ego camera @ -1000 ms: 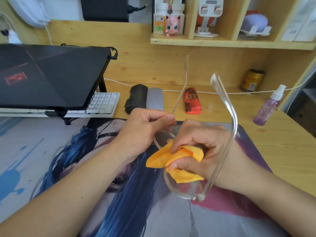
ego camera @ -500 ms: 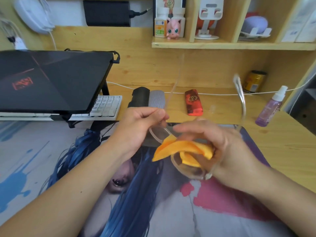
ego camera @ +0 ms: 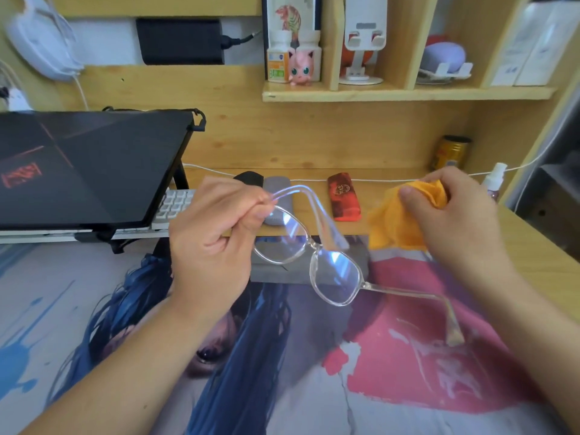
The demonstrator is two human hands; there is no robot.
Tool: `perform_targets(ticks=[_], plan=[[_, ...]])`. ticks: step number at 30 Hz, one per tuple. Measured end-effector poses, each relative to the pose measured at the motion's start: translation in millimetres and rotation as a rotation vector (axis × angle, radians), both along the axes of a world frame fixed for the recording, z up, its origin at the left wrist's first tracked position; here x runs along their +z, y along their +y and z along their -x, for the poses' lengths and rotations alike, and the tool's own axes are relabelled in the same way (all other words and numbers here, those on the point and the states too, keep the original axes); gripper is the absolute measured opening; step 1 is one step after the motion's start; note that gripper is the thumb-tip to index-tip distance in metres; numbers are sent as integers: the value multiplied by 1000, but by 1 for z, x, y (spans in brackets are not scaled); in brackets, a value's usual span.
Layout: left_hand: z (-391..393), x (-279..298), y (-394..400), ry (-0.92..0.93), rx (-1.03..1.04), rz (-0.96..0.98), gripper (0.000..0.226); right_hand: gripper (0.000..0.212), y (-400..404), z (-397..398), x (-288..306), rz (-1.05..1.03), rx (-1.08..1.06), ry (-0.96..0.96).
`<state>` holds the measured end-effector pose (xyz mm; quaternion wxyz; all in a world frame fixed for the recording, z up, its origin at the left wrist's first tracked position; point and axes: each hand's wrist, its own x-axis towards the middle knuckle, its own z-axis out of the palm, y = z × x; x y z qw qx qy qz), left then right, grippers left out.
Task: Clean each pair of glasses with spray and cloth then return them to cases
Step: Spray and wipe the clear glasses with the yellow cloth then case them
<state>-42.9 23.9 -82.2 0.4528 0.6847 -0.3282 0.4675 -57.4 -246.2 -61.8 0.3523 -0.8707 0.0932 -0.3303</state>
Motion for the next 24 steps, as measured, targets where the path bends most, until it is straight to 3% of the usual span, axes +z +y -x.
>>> perform_targets(ticks=[2, 4, 6, 8, 10, 12, 14, 15, 17, 20, 24], plan=[[2, -1, -4, -4, -33, 0, 18, 20, 8, 4, 9, 18, -28, -120], [4, 0, -7, -11, -60, -4, 13, 22, 17, 4, 14, -126, 71, -148], [2, -1, -7, 0, -60, -6, 13, 22, 27, 8, 14, -212, 372, -26], [-1, -2, -4, 20, -53, 7, 12, 21, 32, 17, 8, -209, 803, 190], [-3, -2, 0, 35, -24, 7, 11, 30, 31, 26, 3, -240, 1056, 349], [-4, -2, 1, 29, -5, -3, 11, 34, 30, 24, -2, -471, 1080, 377], [-3, -1, -1, -16, -6, -17, 15, 15, 32, 18, -7, -635, 999, 351], [-2, -1, -2, -38, 1, -33, 21, 8, 33, 16, -10, -631, 981, 367], [0, -1, -6, -69, 15, -70, 31, 21, 37, 15, -18, -581, 1005, 474], [5, 0, -9, -100, 22, -116, 32, 11, 42, 21, -21, -502, 1070, 622], [5, -1, -9, -72, 18, -103, 23, 20, 41, 25, -20, -610, 1186, 767]])
